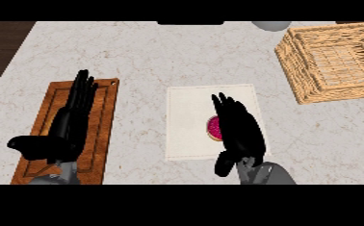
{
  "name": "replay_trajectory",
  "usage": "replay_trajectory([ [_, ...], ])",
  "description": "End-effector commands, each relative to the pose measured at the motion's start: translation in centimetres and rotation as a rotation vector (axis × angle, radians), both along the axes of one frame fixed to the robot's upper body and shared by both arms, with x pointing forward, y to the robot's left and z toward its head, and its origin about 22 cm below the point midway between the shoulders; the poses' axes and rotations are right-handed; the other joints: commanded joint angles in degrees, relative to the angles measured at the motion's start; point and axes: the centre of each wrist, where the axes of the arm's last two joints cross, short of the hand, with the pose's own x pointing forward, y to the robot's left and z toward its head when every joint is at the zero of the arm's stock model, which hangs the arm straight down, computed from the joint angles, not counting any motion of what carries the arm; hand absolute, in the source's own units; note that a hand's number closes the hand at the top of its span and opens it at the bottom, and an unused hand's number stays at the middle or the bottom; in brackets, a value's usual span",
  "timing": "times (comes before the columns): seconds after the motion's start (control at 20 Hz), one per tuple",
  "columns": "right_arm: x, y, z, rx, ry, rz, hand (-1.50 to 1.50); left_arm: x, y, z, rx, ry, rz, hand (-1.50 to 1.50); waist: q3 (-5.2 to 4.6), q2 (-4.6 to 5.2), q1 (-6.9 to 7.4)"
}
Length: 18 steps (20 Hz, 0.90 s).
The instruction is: Pick the cupcake from the placemat and place it in the basket
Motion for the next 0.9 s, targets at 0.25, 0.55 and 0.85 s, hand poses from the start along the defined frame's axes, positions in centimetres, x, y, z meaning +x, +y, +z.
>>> replay_trajectory([
  [0.25,1.8,-1.1,-1.9,0.018,-0.003,0.003,-1.50,-1.7,-0.1,-1.5,-0.004,0.000,-0.006,0.00,0.00,0.00,0.12],
  [0.55,2.2,0.3,-2.8,0.017,0.012,-0.015,-1.50,-2.2,-0.9,-1.0,-0.001,-0.008,-0.007,0.00,0.00,0.00,0.17],
  [0.85,3.3,-0.4,-4.0,0.022,0.021,-0.014,-1.50,1.5,-0.9,-1.0,0.001,0.006,-0.012,0.00,0.00,0.05,-0.02],
])
